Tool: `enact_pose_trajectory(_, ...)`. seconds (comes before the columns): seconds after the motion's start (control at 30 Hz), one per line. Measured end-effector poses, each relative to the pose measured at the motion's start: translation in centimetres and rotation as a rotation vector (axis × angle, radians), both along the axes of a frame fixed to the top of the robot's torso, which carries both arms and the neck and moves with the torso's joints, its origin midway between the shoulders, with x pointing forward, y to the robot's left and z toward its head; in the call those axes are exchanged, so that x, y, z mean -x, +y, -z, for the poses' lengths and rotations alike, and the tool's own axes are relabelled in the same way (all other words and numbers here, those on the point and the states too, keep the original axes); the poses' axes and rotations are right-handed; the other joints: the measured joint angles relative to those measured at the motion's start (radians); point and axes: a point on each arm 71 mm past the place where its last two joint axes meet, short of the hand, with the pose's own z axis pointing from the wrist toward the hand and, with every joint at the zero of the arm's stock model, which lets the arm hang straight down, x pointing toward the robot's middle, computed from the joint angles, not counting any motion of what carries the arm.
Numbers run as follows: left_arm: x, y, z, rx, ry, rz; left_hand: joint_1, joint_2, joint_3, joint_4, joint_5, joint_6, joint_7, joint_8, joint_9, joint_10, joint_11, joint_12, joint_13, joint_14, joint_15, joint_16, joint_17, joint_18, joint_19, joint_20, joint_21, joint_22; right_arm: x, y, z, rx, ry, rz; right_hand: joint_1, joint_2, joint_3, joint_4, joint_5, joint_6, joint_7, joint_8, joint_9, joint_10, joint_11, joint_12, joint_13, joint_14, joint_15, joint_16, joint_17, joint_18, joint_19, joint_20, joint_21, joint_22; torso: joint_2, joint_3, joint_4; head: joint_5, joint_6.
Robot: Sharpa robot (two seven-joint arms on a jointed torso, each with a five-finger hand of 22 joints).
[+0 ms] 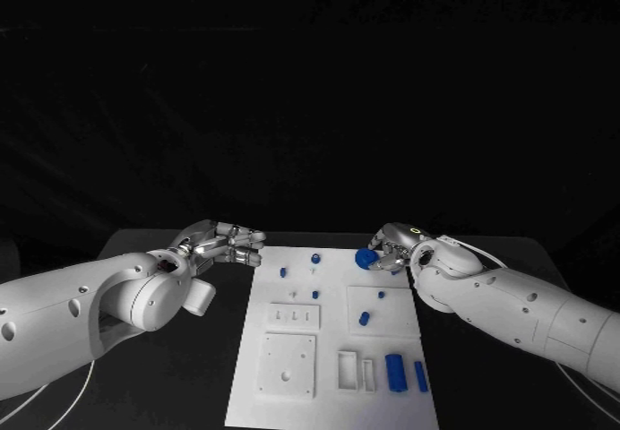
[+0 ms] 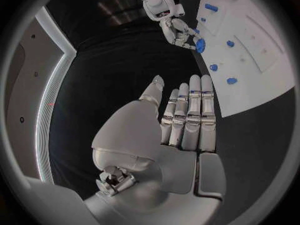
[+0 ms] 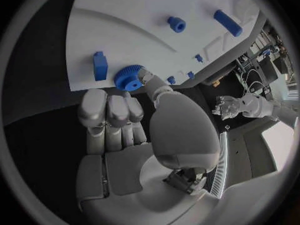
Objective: Assemble the parts on the task board
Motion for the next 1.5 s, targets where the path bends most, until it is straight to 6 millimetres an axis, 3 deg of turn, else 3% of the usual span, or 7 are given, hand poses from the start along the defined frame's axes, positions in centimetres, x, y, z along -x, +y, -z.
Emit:
enact_pose_trajectory(0.23,-0.02,-0.05,0.0,0.0,0.0,0.001,0.0,0.0,0.0,0.0,0.0,0.0,0.0,0.0,0.0,-0.004,-0.004,0.0,0.0,0.0,0.0,0.0,0.0,0.0,0.0,0.0,0.004,-0.003,-0.17,0.04,0.21,-0.001,0.004,0.005,-0.012,-0.002,0.001,0.01,0.002,0.01,-0.009,0.0,0.0,0.002,-0.002,0.002,0.002,0.001,-0.001,0.0,0.001,0.0,0.0,0.0,0.004,0.0,0.0,-0.0001,0.0006,0.001,-0.003)
enact_pose_trajectory(0.8,-0.02,-0.15,0.01,-0.001,0.0,0.005,0.0,0.0,0.0,0.0,0.0,0.0,0.0,0.0,0.0,-0.004,-0.004,0.0,0.0,0.0,0.0,0.0,0.0,0.0,0.0,0.0,0.004,-0.003,-0.43,0.35,0.48,-0.025,0.023,0.019,-0.016,0.002,-0.033,0.048,0.007,0.012,-0.007,0.0,0.0,0.004,-0.004,0.002,0.006,0.001,-0.001,0.0,0.005,0.0,0.0,0.0,0.007,0.0,0.0,-0.0011,0.001,0.005,-0.014)
enact_pose_trajectory(1.03,-0.01,-0.17,0.0,-0.002,-0.001,0.007,0.0,0.0,0.0,0.0,0.0,0.0,0.0,0.0,0.0,-0.004,-0.004,0.0,0.0,0.0,0.0,0.0,0.0,0.0,0.0,0.0,0.004,-0.004,-0.63,0.49,0.45,-0.027,0.024,0.028,-0.041,0.003,-0.032,0.101,0.007,0.063,-0.017,-0.003,-0.001,0.015,-0.007,0.017,0.018,0.005,-0.005,0.012,0.014,0.0,0.0,0.0,0.024,0.0,0.0,-0.0006,0.0011,0.007,-0.015)
enact_pose_trajectory(1.2,-0.04,-0.17,0.01,-0.003,-0.001,0.008,0.0,0.0,0.0,0.0,0.0,0.0,0.0,0.0,0.0,-0.004,-0.004,0.0,0.0,0.0,0.0,0.0,0.0,0.0,0.0,0.0,0.004,-0.004,-0.71,0.61,0.41,-0.025,0.022,0.032,-0.041,0.003,-0.014,0.115,-0.004,0.108,-0.033,-0.003,0.002,0.022,-0.01,0.021,0.021,0.008,-0.008,0.012,0.015,0.0,0.0,0.0,0.031,0.0,0.0,0.0,0.0001,0.009,-0.016)
enact_pose_trajectory(1.5,-0.18,-0.35,0.03,-0.005,-0.002,0.01,0.0,0.0,0.0,0.0,0.0,0.0,0.0,0.0,0.0,-0.004,-0.004,0.0,0.0,0.0,0.0,0.0,0.0,0.0,0.0,0.0,0.004,-0.004,-0.72,0.76,0.35,-0.018,0.018,0.034,-0.05,0.004,-0.013,0.123,-0.015,0.117,-0.035,-0.006,0.007,0.025,-0.014,0.021,0.022,0.008,-0.008,0.012,0.015,0.0,0.0,-0.007,0.031,0.0,0.001,0.0,-0.0018,0.007,-0.018)
